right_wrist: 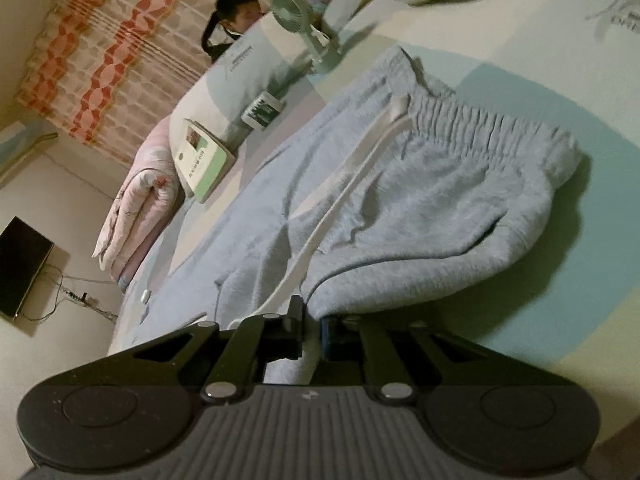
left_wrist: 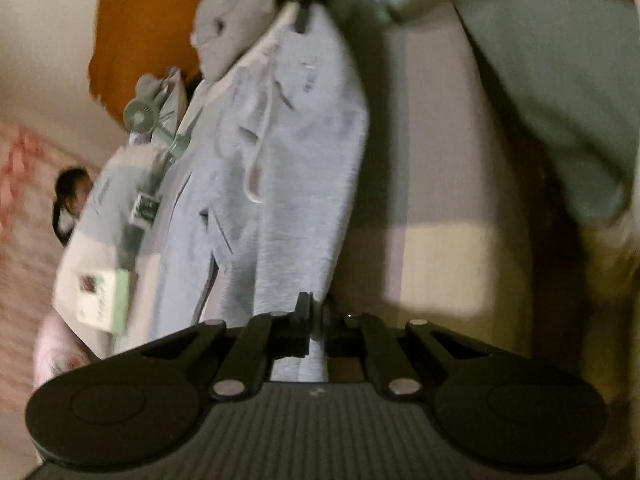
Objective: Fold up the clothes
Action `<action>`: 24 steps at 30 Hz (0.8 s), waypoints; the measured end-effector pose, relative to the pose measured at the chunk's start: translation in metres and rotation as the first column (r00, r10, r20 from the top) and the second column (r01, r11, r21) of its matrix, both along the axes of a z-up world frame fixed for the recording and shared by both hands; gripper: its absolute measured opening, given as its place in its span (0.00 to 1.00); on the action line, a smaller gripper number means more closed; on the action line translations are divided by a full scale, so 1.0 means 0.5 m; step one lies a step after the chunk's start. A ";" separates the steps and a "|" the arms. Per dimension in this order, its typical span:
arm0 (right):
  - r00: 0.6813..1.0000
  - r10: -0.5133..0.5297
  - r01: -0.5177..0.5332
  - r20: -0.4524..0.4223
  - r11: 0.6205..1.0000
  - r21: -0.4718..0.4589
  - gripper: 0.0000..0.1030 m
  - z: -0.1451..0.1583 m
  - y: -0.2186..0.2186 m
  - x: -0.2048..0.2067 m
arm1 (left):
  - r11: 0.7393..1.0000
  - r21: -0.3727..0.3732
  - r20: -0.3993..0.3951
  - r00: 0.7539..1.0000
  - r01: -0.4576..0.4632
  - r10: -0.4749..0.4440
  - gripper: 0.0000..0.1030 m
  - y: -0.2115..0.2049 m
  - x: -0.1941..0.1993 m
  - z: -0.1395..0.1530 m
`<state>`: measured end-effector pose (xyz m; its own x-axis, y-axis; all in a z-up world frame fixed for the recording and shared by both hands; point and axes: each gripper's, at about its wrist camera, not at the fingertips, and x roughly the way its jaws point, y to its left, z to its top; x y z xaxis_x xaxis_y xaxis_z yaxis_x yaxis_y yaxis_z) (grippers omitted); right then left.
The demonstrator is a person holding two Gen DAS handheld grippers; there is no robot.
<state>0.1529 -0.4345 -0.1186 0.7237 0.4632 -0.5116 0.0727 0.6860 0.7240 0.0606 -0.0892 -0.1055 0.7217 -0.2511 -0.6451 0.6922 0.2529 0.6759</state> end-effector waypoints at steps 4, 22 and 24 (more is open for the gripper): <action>1.000 0.024 -0.024 0.002 0.998 -0.057 0.11 0.031 -0.008 -0.047 | 0.990 -0.130 -0.134 0.990 -0.050 0.033 0.03 0.025 -0.009 0.082; 0.986 -0.157 0.151 -0.060 0.983 -0.105 0.42 -0.044 -0.132 -0.106 | 0.890 -0.324 -0.315 0.923 -0.321 0.219 0.46 0.124 0.031 0.148; 0.977 -0.206 0.200 -0.057 0.975 -0.092 0.45 -0.060 -0.159 -0.081 | 0.850 -0.342 -0.342 0.896 -0.400 0.284 0.47 0.134 0.054 0.150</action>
<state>0.1126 -0.5139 -0.1488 0.7616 0.2626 -0.5925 0.2621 0.7114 0.6521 0.0877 -0.0223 -0.0303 0.6220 -0.2947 -0.7254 0.6500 0.7110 0.2684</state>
